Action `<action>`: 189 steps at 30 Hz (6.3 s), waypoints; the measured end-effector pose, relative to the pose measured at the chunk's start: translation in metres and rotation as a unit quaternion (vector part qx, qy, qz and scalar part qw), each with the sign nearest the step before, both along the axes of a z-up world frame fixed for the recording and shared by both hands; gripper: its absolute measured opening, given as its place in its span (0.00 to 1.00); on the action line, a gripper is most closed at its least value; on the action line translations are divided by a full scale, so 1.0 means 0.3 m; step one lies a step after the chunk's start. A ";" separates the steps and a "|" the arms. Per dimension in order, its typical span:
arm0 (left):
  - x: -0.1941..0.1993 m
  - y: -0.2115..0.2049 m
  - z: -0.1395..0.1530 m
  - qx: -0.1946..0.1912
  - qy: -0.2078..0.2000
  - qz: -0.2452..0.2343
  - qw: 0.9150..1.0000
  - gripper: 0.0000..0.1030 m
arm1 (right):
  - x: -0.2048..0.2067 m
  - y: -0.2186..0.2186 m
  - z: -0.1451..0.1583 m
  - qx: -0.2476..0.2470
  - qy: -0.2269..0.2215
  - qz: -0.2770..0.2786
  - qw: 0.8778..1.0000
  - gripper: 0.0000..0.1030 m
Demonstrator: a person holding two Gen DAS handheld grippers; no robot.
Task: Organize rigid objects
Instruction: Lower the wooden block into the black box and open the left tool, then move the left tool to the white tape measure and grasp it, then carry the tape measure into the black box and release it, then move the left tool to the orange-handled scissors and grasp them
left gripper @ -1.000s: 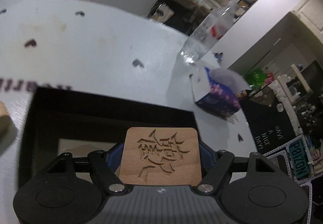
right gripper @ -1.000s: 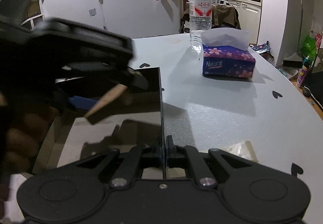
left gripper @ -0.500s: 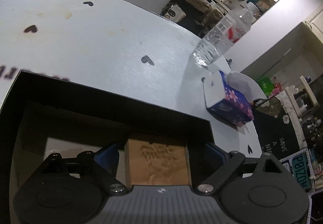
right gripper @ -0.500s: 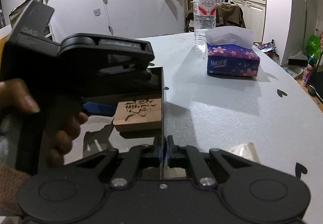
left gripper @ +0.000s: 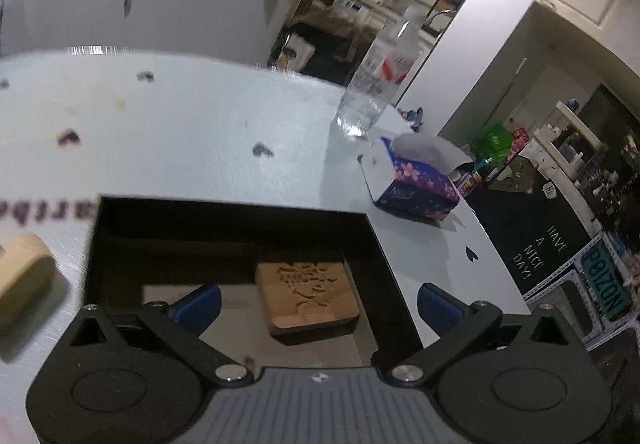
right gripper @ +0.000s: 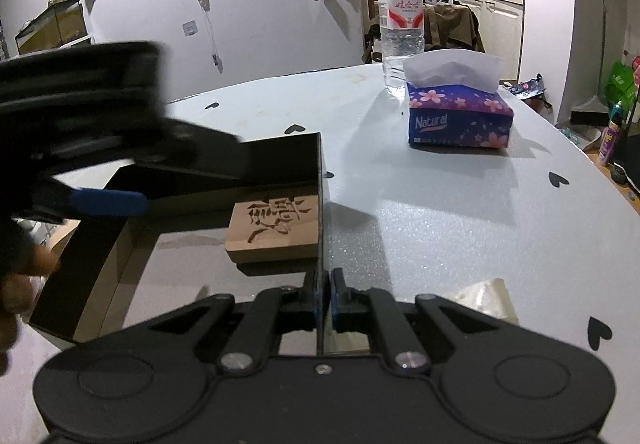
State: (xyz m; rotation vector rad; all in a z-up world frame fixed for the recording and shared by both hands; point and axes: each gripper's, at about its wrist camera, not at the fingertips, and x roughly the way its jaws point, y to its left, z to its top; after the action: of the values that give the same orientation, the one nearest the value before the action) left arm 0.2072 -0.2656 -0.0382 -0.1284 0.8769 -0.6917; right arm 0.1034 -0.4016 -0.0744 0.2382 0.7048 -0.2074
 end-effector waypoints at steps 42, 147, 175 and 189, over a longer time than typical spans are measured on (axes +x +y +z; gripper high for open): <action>-0.121 0.665 -0.154 0.135 -0.129 0.263 0.947 0.77 | -0.001 -0.001 -0.004 0.004 0.002 -0.005 1.000 0.06; -0.074 0.140 0.033 0.082 -0.141 -0.046 0.985 0.95 | 0.004 0.011 -0.013 -0.005 0.011 -0.005 1.000 0.06; -0.119 0.698 -0.142 0.142 -0.126 0.235 0.953 1.00 | 0.006 0.012 -0.012 -0.007 0.011 -0.006 1.000 0.06; -0.083 0.783 -0.219 0.126 -0.121 0.249 0.953 1.00 | 0.013 0.015 -0.015 -0.007 0.016 -0.008 1.000 0.06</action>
State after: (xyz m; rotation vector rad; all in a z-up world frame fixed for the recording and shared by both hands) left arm 0.1824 -0.0307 -0.1038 -0.0316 0.6519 -0.1147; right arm 0.1073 -0.3972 -0.0788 0.2274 0.7338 -0.2308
